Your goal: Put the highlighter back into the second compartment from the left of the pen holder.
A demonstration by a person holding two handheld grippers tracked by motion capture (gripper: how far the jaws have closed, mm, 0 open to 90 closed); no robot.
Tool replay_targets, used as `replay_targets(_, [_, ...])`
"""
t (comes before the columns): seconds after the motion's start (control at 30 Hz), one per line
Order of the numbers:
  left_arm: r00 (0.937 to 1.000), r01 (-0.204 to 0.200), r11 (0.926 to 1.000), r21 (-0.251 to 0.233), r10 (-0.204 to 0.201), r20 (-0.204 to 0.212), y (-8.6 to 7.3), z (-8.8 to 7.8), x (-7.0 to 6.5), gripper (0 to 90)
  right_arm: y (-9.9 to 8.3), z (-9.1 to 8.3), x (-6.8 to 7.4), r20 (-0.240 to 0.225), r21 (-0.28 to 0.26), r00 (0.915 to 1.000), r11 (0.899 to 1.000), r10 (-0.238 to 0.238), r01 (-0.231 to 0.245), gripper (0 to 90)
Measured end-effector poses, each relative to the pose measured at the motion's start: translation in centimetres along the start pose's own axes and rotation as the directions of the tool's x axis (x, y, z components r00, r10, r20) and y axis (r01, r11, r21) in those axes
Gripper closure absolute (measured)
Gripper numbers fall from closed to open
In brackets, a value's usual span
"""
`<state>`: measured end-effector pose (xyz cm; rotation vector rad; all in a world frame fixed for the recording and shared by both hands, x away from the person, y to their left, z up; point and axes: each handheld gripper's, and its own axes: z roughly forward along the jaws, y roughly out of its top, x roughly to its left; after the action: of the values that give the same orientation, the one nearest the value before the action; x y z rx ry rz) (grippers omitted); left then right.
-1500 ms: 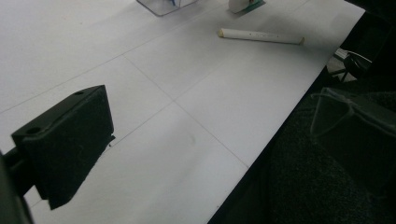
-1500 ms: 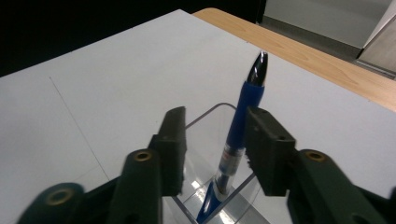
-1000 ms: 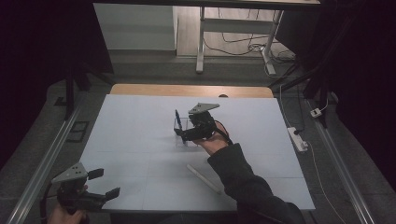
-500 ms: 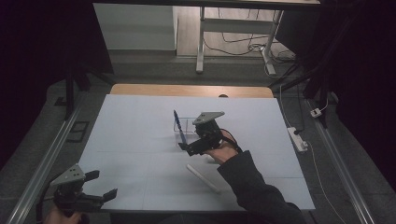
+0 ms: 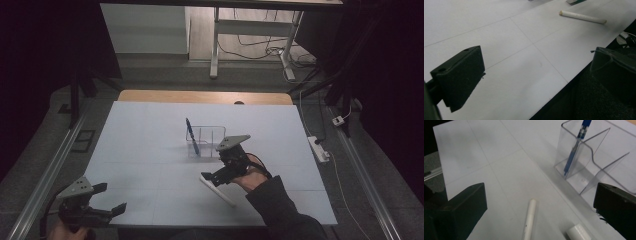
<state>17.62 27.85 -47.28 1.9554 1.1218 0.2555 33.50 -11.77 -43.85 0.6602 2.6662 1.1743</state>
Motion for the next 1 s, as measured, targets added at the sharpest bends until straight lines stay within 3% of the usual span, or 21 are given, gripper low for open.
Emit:
replay_targets(0.27, [1.0000, -0.010, 0.9999, 0.007, 0.010, 0.000, 0.1, 0.1, -0.1, 0.0, -1.5, -0.5, 0.8, 0.016, 0.045, 0.9998, 0.999, 0.006, -0.007, 0.0])
replay_targets(0.5, [0.9999, -0.012, 0.9999, 0.011, 0.012, 0.000, 0.1, 0.1, -0.1, 0.0, -2.0, 0.9, 1.9, 0.013, 0.124, 0.9999, 0.992, 0.001, -0.003, 0.0])
replay_targets(0.83, [0.9999, -0.016, 0.9996, 0.025, 0.016, 0.000, 0.1, 0.3, -0.1, 0.0, -2.7, 5.2, 2.6, 0.036, 0.271, 0.9977, 0.961, -0.057, 0.045, 0.1])
replay_targets(1.0, [0.9998, -0.021, 0.9994, 0.028, 0.021, 0.001, 0.2, 0.3, -0.2, 0.0, -3.1, 6.9, 2.3, 0.036, 0.339, 0.9978, 0.940, -0.055, 0.039, 10.1])
